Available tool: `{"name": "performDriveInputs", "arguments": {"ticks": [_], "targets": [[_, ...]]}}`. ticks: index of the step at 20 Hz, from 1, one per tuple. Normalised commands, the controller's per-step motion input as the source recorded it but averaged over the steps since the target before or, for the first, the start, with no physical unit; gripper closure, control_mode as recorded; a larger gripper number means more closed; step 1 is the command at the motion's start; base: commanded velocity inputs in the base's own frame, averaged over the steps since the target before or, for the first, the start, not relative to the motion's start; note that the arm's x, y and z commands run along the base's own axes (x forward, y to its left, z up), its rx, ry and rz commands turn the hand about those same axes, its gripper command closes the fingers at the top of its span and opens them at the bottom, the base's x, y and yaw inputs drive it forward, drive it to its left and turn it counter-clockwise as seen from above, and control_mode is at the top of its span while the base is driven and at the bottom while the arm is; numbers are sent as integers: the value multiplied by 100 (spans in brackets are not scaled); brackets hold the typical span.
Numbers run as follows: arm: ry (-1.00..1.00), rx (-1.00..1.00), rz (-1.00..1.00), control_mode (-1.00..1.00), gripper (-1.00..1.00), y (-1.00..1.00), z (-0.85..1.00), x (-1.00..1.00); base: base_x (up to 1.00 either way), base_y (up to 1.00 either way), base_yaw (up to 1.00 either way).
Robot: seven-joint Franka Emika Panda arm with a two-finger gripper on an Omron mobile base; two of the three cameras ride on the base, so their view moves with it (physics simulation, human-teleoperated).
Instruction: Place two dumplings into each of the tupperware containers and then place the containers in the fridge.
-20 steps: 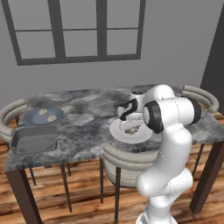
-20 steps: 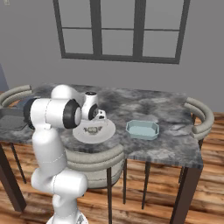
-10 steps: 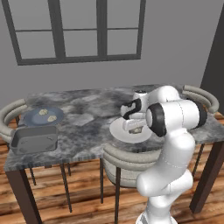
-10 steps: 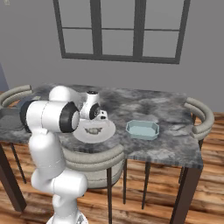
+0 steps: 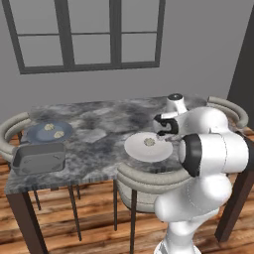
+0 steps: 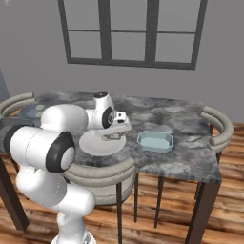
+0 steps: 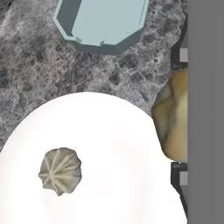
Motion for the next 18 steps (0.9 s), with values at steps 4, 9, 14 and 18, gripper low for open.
{"name": "performDriveInputs", "arguments": {"ticks": [4, 9, 14, 18], "targets": [[0, -12, -17, -100, 100, -100, 12, 13, 0, 0, 0], [1, -1, -6, -100, 100, -100, 26, 49, 0, 0, 0], [0, 12, -1, -100, 100, -100, -5, 58, 0, 0, 0], [-3, 20, 1, -100, 100, -77, -33, 57, 0, 0, 0]]}}
